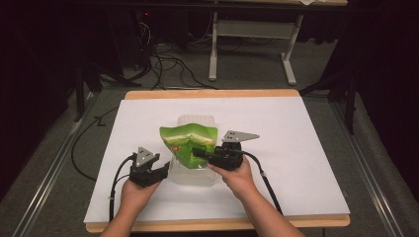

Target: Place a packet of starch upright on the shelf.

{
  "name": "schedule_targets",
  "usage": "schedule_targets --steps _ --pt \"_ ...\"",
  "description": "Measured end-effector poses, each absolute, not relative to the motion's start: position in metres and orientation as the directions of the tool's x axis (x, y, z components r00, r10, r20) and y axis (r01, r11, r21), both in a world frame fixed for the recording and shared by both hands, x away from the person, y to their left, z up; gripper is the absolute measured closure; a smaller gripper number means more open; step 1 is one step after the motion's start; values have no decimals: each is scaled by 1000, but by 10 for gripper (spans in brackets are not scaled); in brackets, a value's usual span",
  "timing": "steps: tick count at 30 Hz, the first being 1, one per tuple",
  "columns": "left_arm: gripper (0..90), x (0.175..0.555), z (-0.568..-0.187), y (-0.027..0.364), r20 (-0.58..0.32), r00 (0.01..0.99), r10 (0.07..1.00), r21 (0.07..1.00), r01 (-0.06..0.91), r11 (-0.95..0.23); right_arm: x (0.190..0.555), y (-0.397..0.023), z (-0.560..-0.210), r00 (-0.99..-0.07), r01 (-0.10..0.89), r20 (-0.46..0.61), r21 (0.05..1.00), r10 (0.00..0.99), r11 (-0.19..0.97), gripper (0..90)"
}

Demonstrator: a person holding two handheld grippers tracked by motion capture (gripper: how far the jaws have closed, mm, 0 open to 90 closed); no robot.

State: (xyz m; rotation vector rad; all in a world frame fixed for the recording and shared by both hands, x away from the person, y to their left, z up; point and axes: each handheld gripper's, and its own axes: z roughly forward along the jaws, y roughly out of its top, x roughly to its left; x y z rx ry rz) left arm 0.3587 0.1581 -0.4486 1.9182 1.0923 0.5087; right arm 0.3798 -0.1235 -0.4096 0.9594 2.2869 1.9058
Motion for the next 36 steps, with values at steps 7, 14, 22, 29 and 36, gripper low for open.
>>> schedule_targets --steps 7,14,22,29,36 --pt "498 357 -448 153 -42 534 845 831 488 -267 384 -127 -416 -801 472 400 880 446 58 871" --pt "524 355 -447 149 -24 536 844 833 477 -280 380 -120 -408 -831 455 395 888 393 70 872" --pt "523 354 -448 148 -27 538 842 833 478 -279 390 -125 -414 -809 500 460 866 366 16 874" --pt "525 354 -447 147 -23 536 844 831 479 -282 394 -131 -425 -767 542 485 840 420 20 875" --pt "524 354 -448 147 -25 533 845 833 479 -277 389 -136 -430 -765 526 428 846 481 85 875"
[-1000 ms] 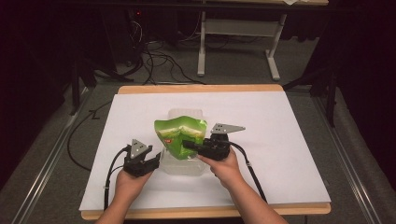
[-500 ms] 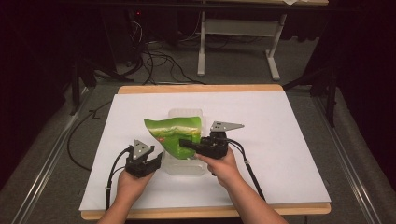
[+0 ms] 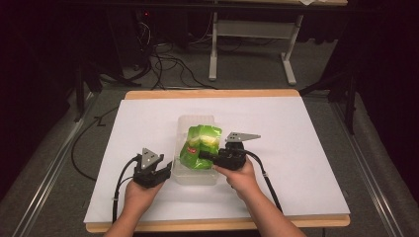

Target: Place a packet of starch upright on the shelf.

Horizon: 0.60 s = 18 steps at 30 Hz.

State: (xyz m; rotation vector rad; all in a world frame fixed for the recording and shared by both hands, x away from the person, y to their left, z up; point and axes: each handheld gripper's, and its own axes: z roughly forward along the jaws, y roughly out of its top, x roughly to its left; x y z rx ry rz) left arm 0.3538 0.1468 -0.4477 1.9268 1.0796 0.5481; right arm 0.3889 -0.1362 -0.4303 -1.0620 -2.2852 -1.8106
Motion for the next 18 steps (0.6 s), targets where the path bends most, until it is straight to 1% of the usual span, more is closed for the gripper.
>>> schedule_targets --steps 8,10,11,13,18 --pt "512 353 -448 147 -27 532 846 835 478 -274 387 -137 -428 -772 520 401 844 493 128 875" --pt "496 354 -448 148 -34 533 845 833 482 -271 388 -139 -426 -777 520 407 845 481 126 874" --pt "468 354 -448 148 -39 536 843 832 485 -269 390 -144 -426 -774 542 443 833 453 111 875" --pt "445 355 -448 148 -42 541 840 830 486 -272 391 -149 -425 -775 548 457 831 436 102 874" --pt "432 354 -448 146 -38 550 834 828 485 -283 390 -155 -417 -785 531 457 844 418 74 873"
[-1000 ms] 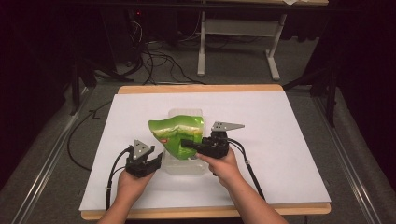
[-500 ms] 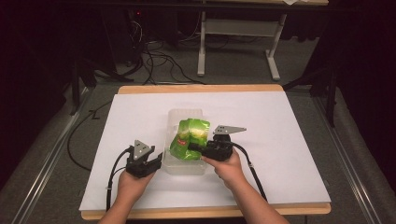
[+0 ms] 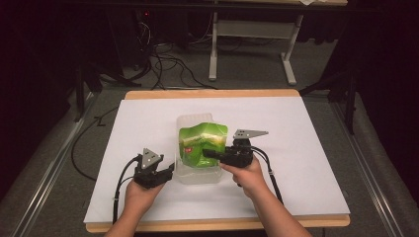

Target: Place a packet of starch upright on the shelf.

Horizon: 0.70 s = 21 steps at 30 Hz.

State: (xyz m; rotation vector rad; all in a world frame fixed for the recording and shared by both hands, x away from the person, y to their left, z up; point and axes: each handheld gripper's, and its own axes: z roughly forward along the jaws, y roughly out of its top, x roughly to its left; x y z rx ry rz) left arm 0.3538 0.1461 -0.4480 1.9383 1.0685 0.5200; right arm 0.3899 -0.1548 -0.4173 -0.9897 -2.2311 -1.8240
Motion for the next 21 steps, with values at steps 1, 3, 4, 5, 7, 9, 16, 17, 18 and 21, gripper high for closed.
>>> schedule_targets --steps 1,3,4,5,7,9,16,17,18,21 --pt "432 354 -448 146 -39 549 835 829 485 -280 390 -155 -417 -785 531 457 844 418 74 873" --pt "433 354 -448 146 -39 548 835 829 485 -279 390 -154 -415 -789 523 448 849 419 76 869" --pt "433 354 -448 146 -41 549 835 829 485 -278 390 -154 -415 -792 516 441 853 423 76 864" --pt "430 354 -448 146 -44 551 833 829 485 -277 390 -154 -415 -790 515 445 855 423 63 833" --pt "427 353 -448 145 -43 555 831 829 484 -280 392 -155 -413 -786 506 445 862 429 33 771" --pt "425 353 -448 144 -38 557 830 828 482 -286 392 -155 -412 -782 491 423 870 458 35 743" --pt "424 352 -448 143 -32 566 824 832 472 -292 391 -141 -410 -804 441 319 886 503 142 863" --pt "424 352 -448 142 -29 565 825 833 470 -293 391 -141 -410 -804 441 319 886 503 142 863" --pt "425 352 -448 143 -30 566 824 832 471 -293 392 -139 -410 -803 443 317 884 505 148 867" --pt "429 352 -448 142 -30 567 823 833 470 -293 394 -137 -411 -799 454 316 875 512 166 869"
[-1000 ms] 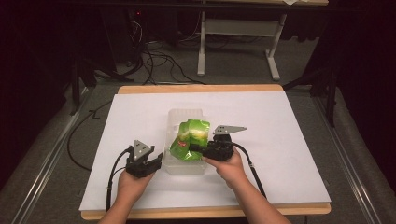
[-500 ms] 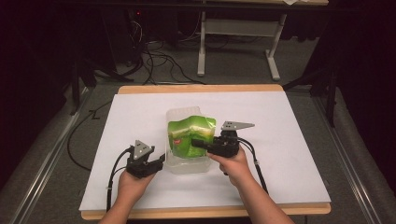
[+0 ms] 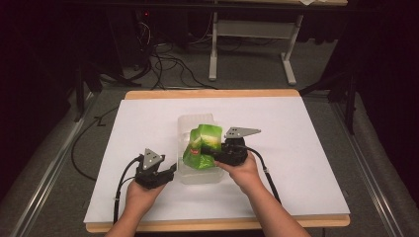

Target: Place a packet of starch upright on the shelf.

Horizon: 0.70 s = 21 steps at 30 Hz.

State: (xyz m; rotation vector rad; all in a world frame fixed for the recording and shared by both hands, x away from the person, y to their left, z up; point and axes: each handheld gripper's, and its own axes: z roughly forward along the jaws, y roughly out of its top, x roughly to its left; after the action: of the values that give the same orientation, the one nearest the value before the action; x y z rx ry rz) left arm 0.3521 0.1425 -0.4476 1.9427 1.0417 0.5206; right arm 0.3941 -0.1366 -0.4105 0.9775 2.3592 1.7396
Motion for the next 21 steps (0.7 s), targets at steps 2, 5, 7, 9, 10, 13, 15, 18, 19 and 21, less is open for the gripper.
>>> schedule_targets --steps 2,5,7,9,10,13,15,18,19,21 --pt "432 352 -448 142 -28 567 823 833 468 -294 396 -135 -411 -794 469 325 866 514 177 870" --pt "435 352 -448 142 -25 567 823 834 466 -296 400 -131 -415 -783 503 357 845 509 181 871" --pt "436 351 -448 142 -24 567 823 833 466 -297 401 -129 -416 -781 511 361 838 509 190 872" --pt "436 351 -448 142 -23 567 824 834 466 -297 402 -128 -417 -784 511 360 837 506 196 871" --pt "436 351 -448 142 -22 567 823 834 465 -297 402 -128 -417 -779 520 366 831 510 199 872" --pt "437 351 -447 141 -22 566 824 834 465 -298 404 -127 -418 -773 536 377 818 510 208 872" --pt "437 351 -448 141 -21 566 824 834 464 -298 404 -127 -418 -772 539 378 814 510 213 873" --pt "437 351 -447 141 -20 565 825 833 465 -299 405 -126 -418 -769 546 381 809 514 218 872" --pt "436 351 -447 141 -22 564 825 834 465 -296 405 -126 -418 -771 540 374 812 515 220 871" --pt "430 352 -447 142 -26 565 825 834 467 -294 403 -126 -417 -776 531 364 818 516 222 866"
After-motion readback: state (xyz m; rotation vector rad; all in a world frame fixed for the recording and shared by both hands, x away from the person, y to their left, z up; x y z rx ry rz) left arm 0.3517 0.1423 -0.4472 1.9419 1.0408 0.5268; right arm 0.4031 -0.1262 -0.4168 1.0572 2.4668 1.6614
